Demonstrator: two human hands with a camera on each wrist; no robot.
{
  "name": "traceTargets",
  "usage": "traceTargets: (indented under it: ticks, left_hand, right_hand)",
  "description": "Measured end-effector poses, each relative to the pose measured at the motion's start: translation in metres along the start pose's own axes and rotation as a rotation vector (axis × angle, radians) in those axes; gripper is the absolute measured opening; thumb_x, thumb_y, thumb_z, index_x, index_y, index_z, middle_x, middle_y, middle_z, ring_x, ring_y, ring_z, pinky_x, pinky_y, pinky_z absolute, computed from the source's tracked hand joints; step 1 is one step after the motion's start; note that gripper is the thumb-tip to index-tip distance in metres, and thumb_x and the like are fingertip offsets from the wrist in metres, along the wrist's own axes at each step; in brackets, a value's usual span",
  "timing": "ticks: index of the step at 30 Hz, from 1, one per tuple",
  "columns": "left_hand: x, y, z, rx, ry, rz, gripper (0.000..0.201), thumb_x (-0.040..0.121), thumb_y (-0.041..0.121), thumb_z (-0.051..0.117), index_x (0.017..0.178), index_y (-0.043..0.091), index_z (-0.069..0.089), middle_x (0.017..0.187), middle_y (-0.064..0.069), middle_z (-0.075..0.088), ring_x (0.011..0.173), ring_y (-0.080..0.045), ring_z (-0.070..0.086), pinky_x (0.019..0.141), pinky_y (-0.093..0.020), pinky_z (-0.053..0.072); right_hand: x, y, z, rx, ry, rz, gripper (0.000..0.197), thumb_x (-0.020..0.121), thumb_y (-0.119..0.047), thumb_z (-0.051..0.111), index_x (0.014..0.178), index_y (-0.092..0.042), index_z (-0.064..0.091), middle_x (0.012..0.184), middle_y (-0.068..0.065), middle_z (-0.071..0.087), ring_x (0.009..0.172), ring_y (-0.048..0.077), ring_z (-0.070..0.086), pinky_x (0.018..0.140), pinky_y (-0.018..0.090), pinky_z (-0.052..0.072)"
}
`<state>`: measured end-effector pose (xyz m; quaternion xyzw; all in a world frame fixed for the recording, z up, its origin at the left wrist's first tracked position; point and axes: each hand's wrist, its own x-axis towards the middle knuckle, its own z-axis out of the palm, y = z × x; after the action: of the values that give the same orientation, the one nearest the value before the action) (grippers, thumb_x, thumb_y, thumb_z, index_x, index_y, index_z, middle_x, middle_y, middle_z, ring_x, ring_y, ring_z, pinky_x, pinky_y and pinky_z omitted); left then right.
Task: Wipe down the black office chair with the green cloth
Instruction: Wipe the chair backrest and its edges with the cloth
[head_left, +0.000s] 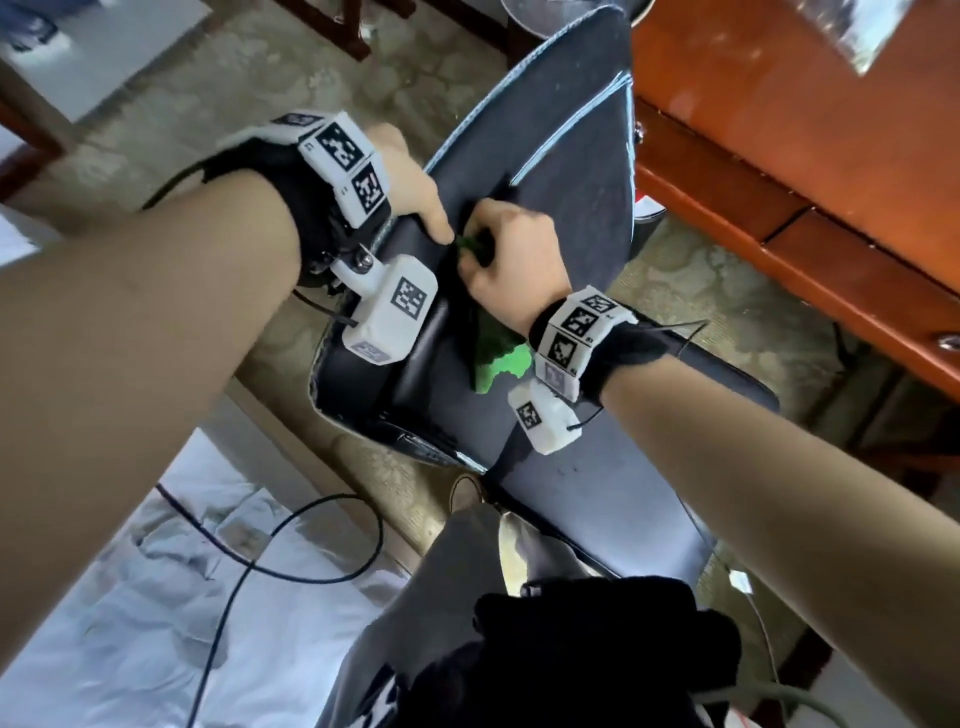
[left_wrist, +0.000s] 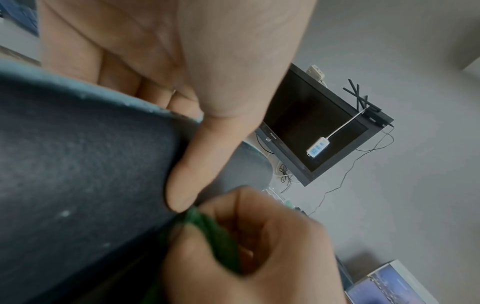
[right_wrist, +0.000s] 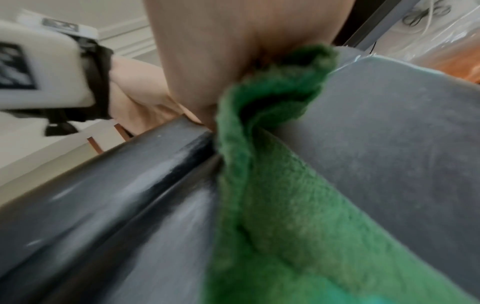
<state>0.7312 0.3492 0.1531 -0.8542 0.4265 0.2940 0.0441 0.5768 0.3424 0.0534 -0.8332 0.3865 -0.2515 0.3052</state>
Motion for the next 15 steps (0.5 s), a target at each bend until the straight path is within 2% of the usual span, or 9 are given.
traceTargets:
  ticks: [3,6,7,9,11,13,15]
  left_hand:
    - [0.006,-0.002,0.003,0.015,0.019,0.063,0.060,0.050,0.054,0.089,0.070,0.007,0.057,0.070,-0.010,0.061,0.064,-0.028,0.058,0.065,-0.034,0.045]
    - [0.009,-0.003,0.005,-0.024,0.017,0.104,0.060,0.052,0.051,0.089,0.072,0.005,0.056,0.075,-0.015,0.063,0.063,-0.026,0.054,0.062,-0.032,0.042]
    - [0.011,-0.003,0.005,-0.028,0.008,0.112,0.063,0.054,0.050,0.089,0.077,0.000,0.057,0.078,-0.017,0.065,0.062,-0.025,0.052,0.061,-0.031,0.040]
    - [0.013,-0.003,0.004,-0.021,0.001,0.125,0.069,0.054,0.049,0.089,0.087,-0.004,0.058,0.086,-0.018,0.067,0.067,-0.029,0.060,0.062,-0.032,0.041]
    - [0.015,-0.002,0.002,-0.006,-0.004,0.140,0.064,0.053,0.050,0.088,0.083,0.002,0.060,0.083,-0.018,0.066,0.076,-0.032,0.067,0.065,-0.033,0.044]
    - [0.013,0.002,-0.002,0.046,-0.010,0.163,0.062,0.057,0.050,0.087,0.084,0.001,0.059,0.071,-0.012,0.057,0.069,-0.029,0.063,0.061,-0.031,0.041]
    - [0.014,0.013,-0.008,0.082,-0.036,0.173,0.064,0.063,0.051,0.085,0.091,-0.001,0.060,0.073,-0.013,0.057,0.066,-0.028,0.060,0.058,-0.030,0.039]
  right_hand:
    - [0.024,0.009,-0.008,-0.052,0.120,0.127,0.014,0.072,-0.018,0.058,0.083,-0.010,0.062,0.081,0.007,0.069,0.077,0.030,0.062,0.069,0.033,0.046]
    - [0.052,0.024,-0.027,-0.145,0.194,0.285,0.020,0.078,-0.020,0.055,0.093,-0.012,0.065,0.093,0.006,0.071,0.090,0.029,0.063,0.078,0.027,0.041]
    - [0.060,0.028,-0.033,-0.166,0.210,0.332,0.022,0.078,-0.020,0.054,0.095,-0.013,0.066,0.096,0.006,0.072,0.094,0.029,0.063,0.079,0.027,0.041]
    - [0.071,0.032,-0.039,-0.194,0.226,0.378,0.024,0.078,-0.021,0.052,0.096,-0.014,0.066,0.098,0.007,0.071,0.096,0.031,0.062,0.082,0.030,0.042]
    - [0.069,0.028,-0.038,-0.211,0.223,0.373,0.024,0.077,-0.020,0.051,0.094,-0.013,0.066,0.095,0.007,0.071,0.094,0.032,0.062,0.081,0.031,0.042]
    - [0.057,0.024,-0.032,-0.177,0.212,0.351,0.020,0.076,-0.019,0.053,0.090,-0.013,0.066,0.084,0.002,0.068,0.083,0.026,0.061,0.075,0.028,0.042]
    - [0.042,0.020,-0.027,-0.105,0.191,0.309,0.015,0.075,-0.018,0.057,0.085,-0.012,0.065,0.075,-0.005,0.061,0.072,0.017,0.055,0.069,0.022,0.040]
